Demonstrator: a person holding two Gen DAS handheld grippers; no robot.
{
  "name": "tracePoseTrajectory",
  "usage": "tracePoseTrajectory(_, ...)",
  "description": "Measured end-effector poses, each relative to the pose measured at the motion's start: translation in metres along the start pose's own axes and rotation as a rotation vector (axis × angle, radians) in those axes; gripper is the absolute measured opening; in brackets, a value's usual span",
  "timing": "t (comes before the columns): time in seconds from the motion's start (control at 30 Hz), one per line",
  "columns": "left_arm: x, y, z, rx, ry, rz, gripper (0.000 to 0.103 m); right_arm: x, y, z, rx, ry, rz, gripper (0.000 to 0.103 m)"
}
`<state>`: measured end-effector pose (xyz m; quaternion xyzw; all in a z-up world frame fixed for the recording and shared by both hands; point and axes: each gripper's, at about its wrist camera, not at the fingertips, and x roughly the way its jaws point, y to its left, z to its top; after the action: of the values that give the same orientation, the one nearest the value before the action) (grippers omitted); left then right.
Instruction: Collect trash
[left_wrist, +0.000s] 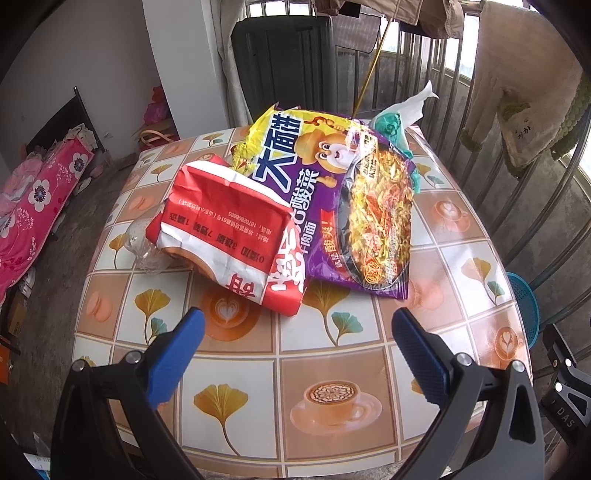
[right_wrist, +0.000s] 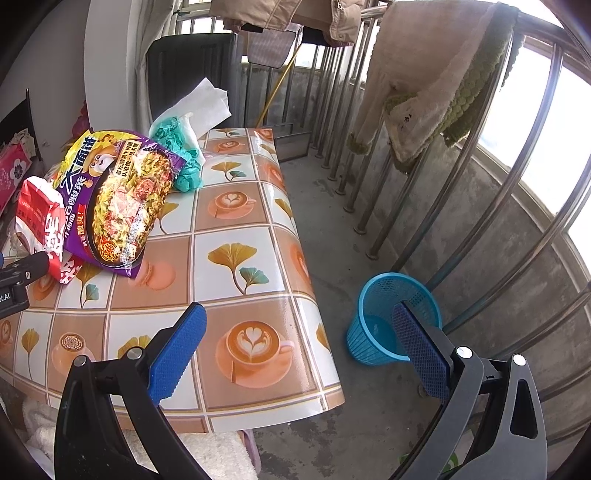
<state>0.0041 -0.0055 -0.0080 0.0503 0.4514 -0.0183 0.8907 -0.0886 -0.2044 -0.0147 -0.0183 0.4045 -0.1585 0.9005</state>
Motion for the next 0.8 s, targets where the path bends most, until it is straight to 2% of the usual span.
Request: tracePoseTrajectory(0.8, 0.0036, 0.0031, -0.0007, 0.000, 0.015, 0.011, 0.099, 0.0014, 0.0004, -0.0012, -0.002, 0.010, 0.003, 0.096)
